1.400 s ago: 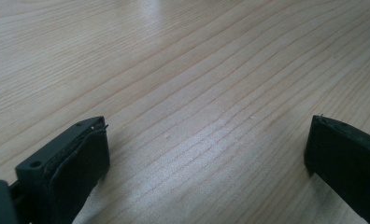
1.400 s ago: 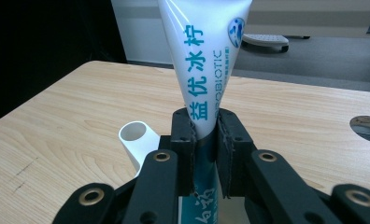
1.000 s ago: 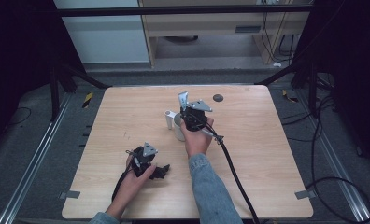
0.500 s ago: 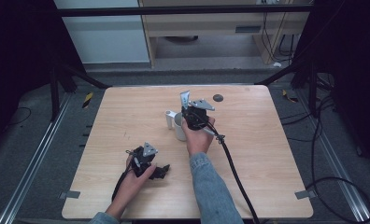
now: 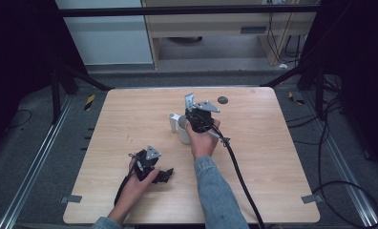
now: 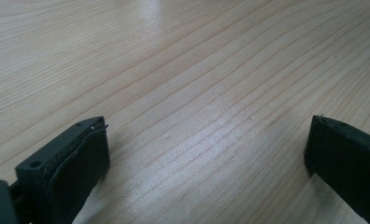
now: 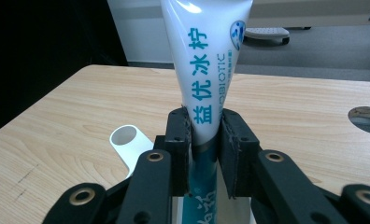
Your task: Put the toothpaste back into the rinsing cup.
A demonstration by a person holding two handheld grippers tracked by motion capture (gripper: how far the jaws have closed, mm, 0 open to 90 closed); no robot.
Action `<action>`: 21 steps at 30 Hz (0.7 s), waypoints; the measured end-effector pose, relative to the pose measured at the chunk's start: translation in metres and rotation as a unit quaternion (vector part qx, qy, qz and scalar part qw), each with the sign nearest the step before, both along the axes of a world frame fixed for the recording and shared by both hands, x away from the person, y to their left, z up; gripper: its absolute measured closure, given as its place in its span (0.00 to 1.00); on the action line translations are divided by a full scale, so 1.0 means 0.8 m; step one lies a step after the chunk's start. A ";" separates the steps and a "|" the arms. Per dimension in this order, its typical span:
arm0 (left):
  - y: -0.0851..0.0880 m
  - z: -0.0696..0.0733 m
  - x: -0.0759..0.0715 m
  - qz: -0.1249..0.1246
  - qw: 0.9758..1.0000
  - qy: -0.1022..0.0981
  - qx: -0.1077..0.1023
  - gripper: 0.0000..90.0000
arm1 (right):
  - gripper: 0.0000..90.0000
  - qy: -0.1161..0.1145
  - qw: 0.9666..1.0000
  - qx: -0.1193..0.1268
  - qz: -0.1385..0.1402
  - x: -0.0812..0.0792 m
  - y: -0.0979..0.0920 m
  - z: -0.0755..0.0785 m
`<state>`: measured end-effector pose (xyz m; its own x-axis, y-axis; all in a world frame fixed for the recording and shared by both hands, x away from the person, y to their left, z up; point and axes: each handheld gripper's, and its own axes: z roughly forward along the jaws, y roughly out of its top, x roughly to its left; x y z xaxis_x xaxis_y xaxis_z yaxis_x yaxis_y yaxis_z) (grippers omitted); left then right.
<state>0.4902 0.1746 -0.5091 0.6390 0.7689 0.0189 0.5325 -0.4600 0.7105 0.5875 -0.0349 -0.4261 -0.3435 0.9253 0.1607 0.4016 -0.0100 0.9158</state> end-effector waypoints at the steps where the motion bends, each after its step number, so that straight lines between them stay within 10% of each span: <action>1: 0.000 0.000 0.000 0.000 1.000 0.000 0.000 0.00 | 0.82 0.000 1.000 0.000 0.000 0.000 0.000 0.000; 21: 0.000 0.000 0.000 0.000 1.000 0.000 0.000 0.00 | 0.77 -0.003 1.000 0.003 0.001 -0.001 -0.001 0.001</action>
